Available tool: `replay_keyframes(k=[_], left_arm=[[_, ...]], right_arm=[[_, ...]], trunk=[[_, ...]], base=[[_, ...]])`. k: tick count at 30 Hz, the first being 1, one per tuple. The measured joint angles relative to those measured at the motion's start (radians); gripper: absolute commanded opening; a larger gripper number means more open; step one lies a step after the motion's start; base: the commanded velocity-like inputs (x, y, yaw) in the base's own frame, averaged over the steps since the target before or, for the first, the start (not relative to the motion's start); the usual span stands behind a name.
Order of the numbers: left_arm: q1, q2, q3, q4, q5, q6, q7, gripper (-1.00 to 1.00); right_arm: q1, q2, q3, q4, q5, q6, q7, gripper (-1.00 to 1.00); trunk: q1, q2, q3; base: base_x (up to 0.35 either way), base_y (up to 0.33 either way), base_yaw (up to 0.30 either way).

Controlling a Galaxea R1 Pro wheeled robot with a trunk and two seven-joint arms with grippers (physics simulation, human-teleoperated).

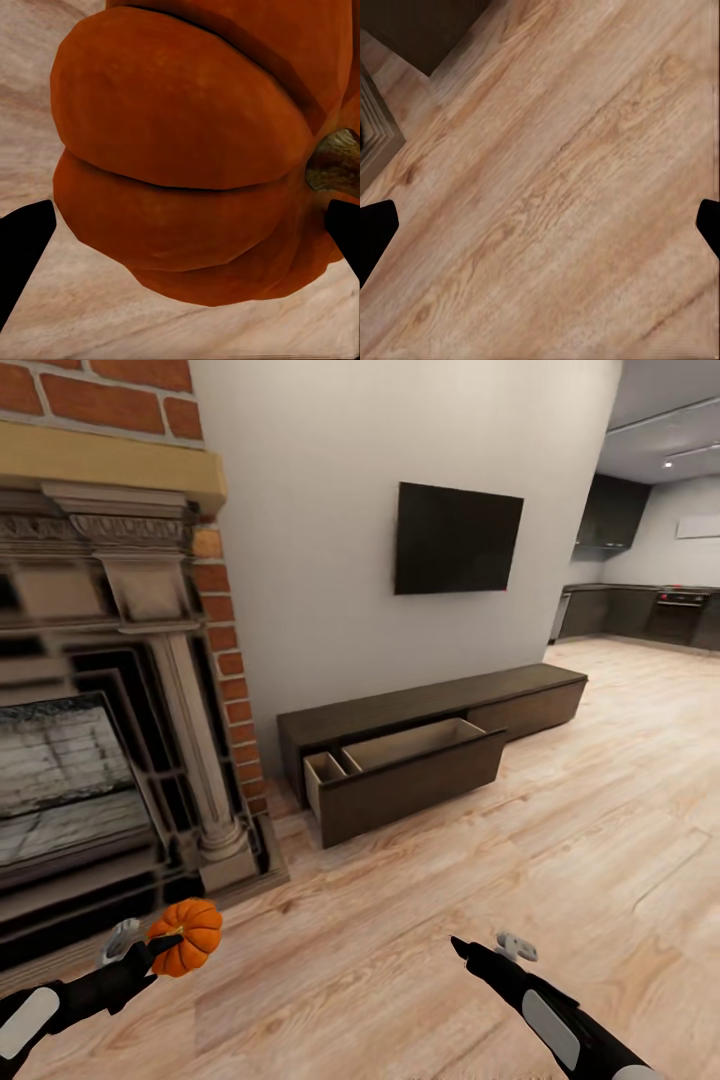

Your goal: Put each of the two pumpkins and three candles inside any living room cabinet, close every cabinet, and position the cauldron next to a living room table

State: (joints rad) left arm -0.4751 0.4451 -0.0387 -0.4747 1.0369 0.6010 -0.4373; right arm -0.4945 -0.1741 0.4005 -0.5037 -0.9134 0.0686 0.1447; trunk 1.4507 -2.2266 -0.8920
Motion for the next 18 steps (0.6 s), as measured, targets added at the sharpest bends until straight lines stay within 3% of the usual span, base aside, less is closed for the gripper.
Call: replay_keyframes(k=[18], left_arm=[[0.0, 0.0, 0.0, 0.0, 0.001, 0.0, 0.0, -1.0]], right_arm=[[0.0, 0.0, 0.0, 0.001, -0.001, 0.001, 0.0, 1.0]], trunk=[[-0.069, 0.126, 0.056]], base=[[0.0, 0.0, -0.29]])
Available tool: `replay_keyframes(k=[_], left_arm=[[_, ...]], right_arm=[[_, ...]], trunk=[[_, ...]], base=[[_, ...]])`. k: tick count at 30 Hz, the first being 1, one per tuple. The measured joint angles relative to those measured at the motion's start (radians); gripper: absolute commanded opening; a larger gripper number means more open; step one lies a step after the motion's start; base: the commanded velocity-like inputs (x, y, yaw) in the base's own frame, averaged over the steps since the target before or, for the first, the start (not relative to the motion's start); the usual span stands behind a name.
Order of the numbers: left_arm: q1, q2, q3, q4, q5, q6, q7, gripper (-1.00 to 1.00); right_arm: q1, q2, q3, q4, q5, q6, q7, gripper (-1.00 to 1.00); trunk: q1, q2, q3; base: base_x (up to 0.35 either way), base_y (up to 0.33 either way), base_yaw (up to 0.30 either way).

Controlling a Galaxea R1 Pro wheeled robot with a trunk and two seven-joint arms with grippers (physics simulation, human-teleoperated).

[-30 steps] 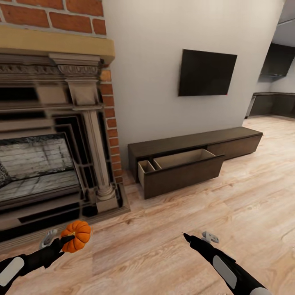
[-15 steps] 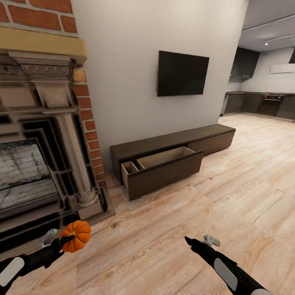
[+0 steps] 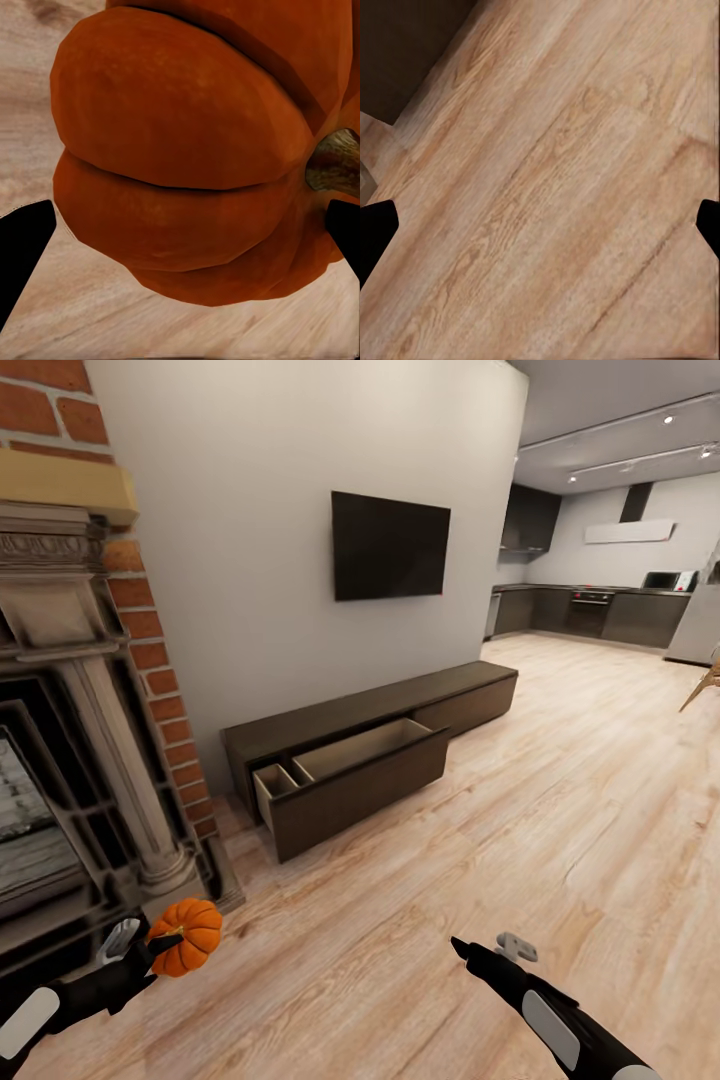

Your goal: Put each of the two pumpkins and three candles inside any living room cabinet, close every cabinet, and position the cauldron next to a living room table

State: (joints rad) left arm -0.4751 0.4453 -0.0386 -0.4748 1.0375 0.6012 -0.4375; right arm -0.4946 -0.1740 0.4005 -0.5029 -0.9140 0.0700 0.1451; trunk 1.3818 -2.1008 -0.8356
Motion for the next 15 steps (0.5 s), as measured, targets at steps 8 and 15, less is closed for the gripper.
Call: replay_keyframes(k=[8, 15], left_arm=[[0.0, 0.0, 0.0, 0.0, 0.0, 0.0, 0.0, -1.0], [0.0, 0.0, 0.0, 0.0, 0.0, 0.0, 0.0, -1.0]], right_arm=[[0.0, 0.0, 0.0, 0.0, 0.0, -0.001, 0.001, 1.0], [0.0, -0.001, 0.0, 0.0, -0.001, 0.0, 0.001, 1.0]], trunk=[[-0.031, 0.056, 0.025], [-0.058, 0.105, 0.047]], base=[[0.0, 0.0, -0.29], [0.0, 0.0, -0.29]])
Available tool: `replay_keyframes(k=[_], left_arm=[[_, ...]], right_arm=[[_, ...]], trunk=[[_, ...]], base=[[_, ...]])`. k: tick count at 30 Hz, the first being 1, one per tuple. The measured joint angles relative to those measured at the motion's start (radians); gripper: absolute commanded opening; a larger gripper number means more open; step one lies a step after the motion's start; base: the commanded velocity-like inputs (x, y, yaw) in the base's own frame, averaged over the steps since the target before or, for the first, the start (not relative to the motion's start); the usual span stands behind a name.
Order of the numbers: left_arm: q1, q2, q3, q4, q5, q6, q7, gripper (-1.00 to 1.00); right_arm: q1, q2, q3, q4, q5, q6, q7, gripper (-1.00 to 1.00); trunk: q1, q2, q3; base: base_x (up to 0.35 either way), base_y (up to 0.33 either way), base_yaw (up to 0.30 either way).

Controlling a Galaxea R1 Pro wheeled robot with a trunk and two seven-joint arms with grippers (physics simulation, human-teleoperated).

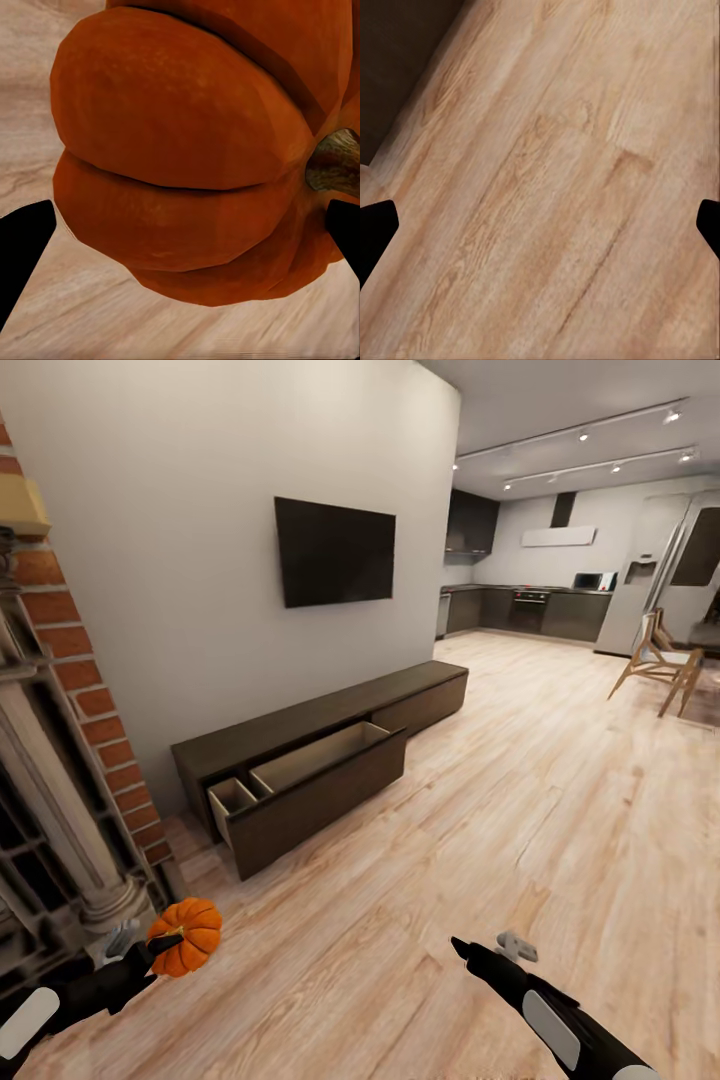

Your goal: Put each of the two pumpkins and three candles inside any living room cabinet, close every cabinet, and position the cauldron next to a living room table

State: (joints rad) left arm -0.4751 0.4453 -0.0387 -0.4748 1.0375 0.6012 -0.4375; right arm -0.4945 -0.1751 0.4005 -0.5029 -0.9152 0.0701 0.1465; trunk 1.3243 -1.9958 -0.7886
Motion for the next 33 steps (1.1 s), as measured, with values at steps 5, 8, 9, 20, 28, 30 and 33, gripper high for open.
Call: replay_keyframes(k=[5, 8, 9, 20, 28, 30, 33], left_arm=[[0.0, 0.0, 0.0, 0.0, 0.0, 0.0, 0.0, -1.0], [0.0, 0.0, 0.0, 0.0, 0.0, 0.0, 0.0, -1.0], [0.0, 0.0, 0.0, 0.0, 0.0, 0.0, 0.0, -1.0], [0.0, 0.0, 0.0, 0.0, 0.0, 0.0, 0.0, -1.0], [0.0, 0.0, 0.0, 0.0, -0.001, 0.0, 0.0, -1.0], [0.0, -0.001, 0.0, 0.0, 0.001, 0.0, 0.0, -1.0], [0.0, -0.001, 0.0, 0.0, 0.0, 0.0, 0.0, -1.0]], right_arm=[[0.0, 0.001, 0.0, 0.0, 0.0, 0.0, 0.0, 1.0], [0.0, 0.001, 0.0, 0.0, 0.0, 0.0, 0.0, 1.0], [0.0, 0.001, 0.0, 0.0, 0.001, 0.0, 0.0, 1.0], [0.0, 0.001, 0.0, 0.0, 0.001, -0.001, -0.001, 1.0], [0.0, 0.001, 0.0, 0.001, 0.001, -0.002, -0.001, 1.0], [0.0, 0.001, 0.0, 0.001, 0.001, -0.002, -0.001, 1.0], [0.0, 0.001, 0.0, 0.0, 0.001, -0.002, -0.001, 1.0]], trunk=[[-0.019, 0.035, 0.016], [-0.031, 0.056, 0.025], [-0.035, 0.063, 0.028], [-0.077, 0.14, 0.063], [-0.077, 0.14, 0.063], [-0.084, 0.154, 0.069], [-0.096, 0.175, 0.078]], base=[[0.0, 0.0, -0.29], [0.0, 0.0, -0.29], [0.0, 0.0, -0.29], [0.0, 0.0, -0.29], [0.0, 0.0, -0.29], [0.0, 0.0, -0.29], [0.0, 0.0, -0.29]])
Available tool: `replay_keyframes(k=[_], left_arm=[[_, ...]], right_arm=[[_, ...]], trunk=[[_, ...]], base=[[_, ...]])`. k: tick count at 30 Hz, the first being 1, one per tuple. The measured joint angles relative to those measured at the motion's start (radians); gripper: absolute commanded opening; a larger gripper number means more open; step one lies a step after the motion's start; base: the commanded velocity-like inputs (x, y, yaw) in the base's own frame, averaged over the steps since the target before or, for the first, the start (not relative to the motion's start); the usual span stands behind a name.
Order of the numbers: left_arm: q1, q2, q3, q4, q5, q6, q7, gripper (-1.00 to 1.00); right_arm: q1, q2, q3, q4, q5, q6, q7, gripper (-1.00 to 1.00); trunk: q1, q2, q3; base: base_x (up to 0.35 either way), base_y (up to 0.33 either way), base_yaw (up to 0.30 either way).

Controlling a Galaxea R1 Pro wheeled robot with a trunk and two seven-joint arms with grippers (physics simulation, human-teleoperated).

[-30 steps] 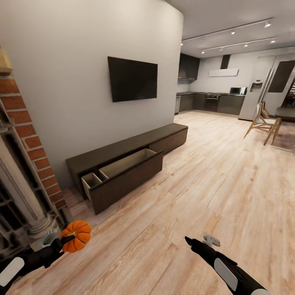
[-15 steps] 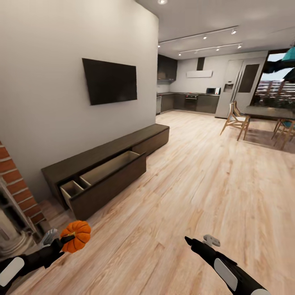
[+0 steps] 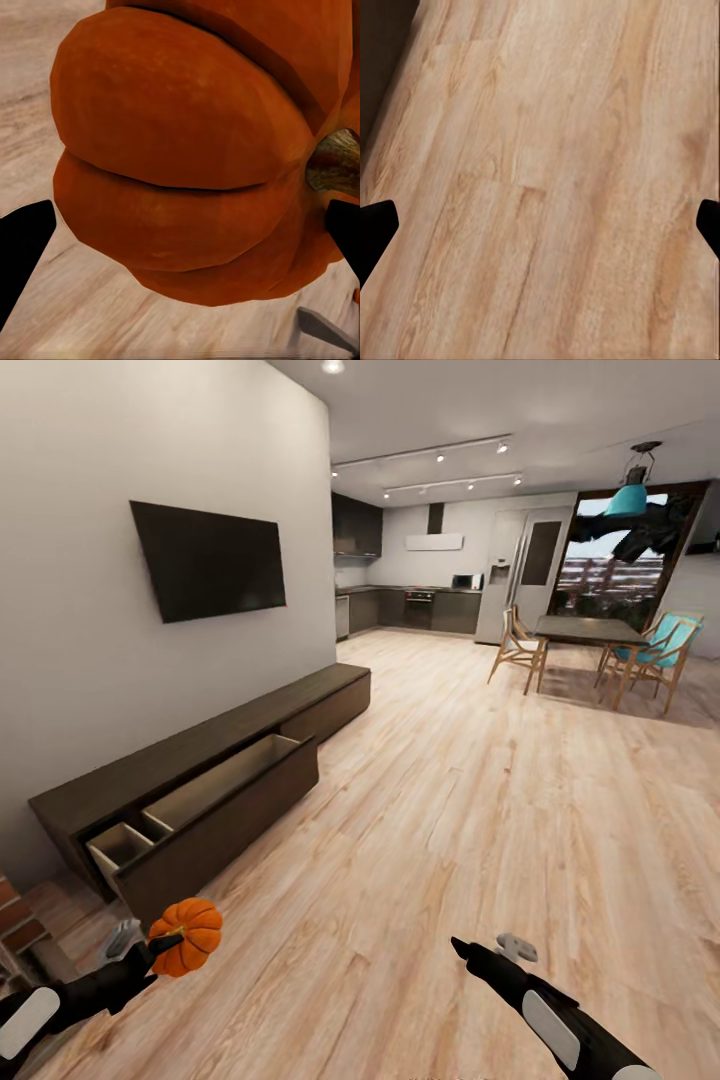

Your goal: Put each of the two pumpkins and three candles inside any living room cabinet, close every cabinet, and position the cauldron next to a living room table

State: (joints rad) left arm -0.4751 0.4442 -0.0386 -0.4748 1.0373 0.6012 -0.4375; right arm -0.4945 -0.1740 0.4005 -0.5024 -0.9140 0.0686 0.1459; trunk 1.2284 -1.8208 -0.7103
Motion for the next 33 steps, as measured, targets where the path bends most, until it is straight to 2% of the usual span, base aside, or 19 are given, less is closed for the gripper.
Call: replay_keyframes(k=[19, 25, 33], left_arm=[[0.0, 0.001, 0.0, 0.0, -0.006, -0.002, 0.001, -1.0], [0.0, 0.001, 0.0, 0.0, -0.006, -0.002, 0.002, -1.0], [0.001, 0.001, 0.0, -0.001, -0.006, -0.003, 0.002, -1.0]], right_arm=[[0.0, 0.0, -0.001, 0.001, 0.0, 0.0, -0.001, 1.0], [0.0, -0.001, -0.002, 0.001, 0.0, 0.0, -0.001, 1.0], [0.0, -0.001, -0.001, 0.001, 0.0, -0.002, 0.001, 1.0]], trunk=[[-0.004, 0.007, 0.003], [-0.005, 0.007, 0.003], [-0.005, 0.007, 0.003]], base=[[0.017, 0.0, -0.29], [0.276, 0.0, -0.273], [0.34, 0.0, -0.04]])
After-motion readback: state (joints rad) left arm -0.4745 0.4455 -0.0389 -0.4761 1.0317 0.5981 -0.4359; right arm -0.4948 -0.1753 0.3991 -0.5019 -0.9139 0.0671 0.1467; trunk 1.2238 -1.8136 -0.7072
